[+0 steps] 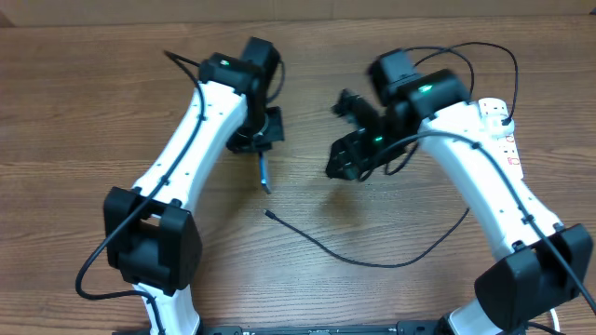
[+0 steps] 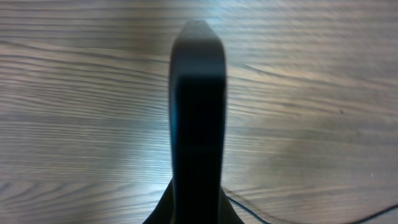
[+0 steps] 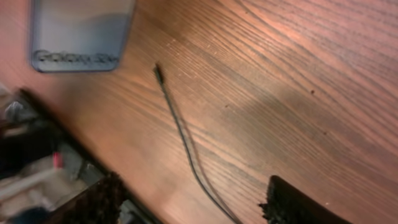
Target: Plug charger to phone and switch on socket
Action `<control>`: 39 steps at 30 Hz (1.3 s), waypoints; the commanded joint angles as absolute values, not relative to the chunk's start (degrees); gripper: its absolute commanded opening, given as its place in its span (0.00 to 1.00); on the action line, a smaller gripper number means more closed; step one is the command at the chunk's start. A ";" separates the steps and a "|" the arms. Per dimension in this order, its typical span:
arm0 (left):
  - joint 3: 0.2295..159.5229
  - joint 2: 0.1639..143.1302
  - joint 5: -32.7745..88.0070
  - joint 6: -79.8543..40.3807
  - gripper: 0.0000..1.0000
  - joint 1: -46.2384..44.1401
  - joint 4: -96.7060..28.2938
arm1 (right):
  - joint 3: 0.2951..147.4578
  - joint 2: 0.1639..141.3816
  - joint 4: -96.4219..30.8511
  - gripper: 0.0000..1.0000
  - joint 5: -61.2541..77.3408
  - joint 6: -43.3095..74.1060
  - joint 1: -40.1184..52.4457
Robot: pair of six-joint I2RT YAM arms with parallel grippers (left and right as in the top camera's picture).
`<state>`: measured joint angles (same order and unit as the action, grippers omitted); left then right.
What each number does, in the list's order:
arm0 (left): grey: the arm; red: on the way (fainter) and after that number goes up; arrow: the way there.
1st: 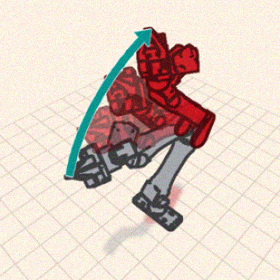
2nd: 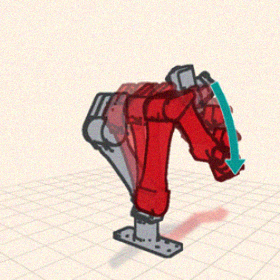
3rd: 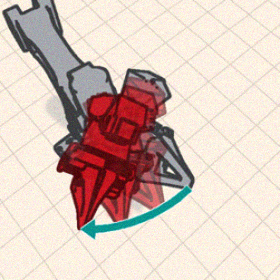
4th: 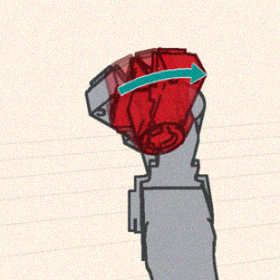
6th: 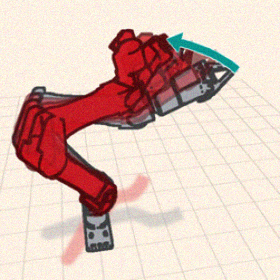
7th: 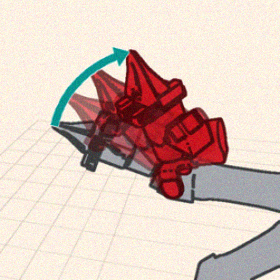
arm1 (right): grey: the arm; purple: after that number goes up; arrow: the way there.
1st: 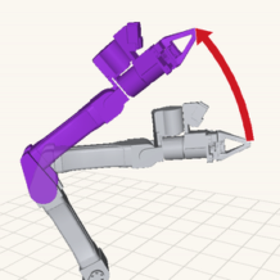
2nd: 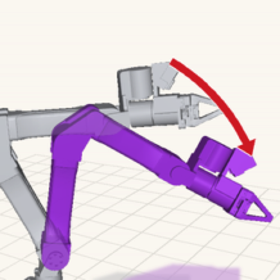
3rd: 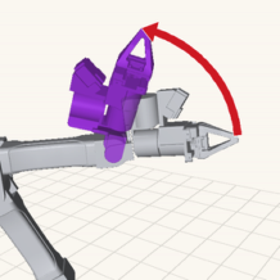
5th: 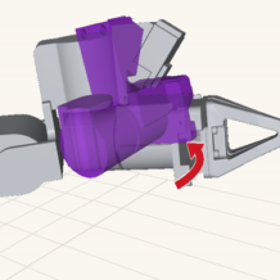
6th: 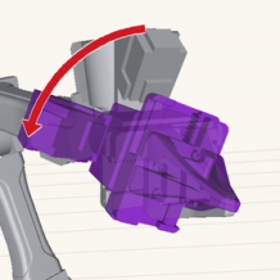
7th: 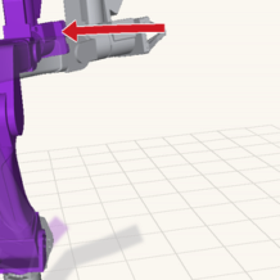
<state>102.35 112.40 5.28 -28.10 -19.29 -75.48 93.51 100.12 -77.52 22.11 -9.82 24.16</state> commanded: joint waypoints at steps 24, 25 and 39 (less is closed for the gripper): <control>102.98 111.00 13.63 -14.11 0.04 5.32 -79.77 | 93.25 112.05 -60.31 0.42 0.47 -13.61 53.76; 102.98 111.00 13.63 -14.11 0.04 5.23 -79.75 | 93.25 113.06 -60.36 0.42 -0.05 -13.58 54.02; 102.98 111.00 13.63 -13.89 0.04 5.23 -80.16 | 88.97 120.70 -57.84 0.45 -0.56 -13.54 54.26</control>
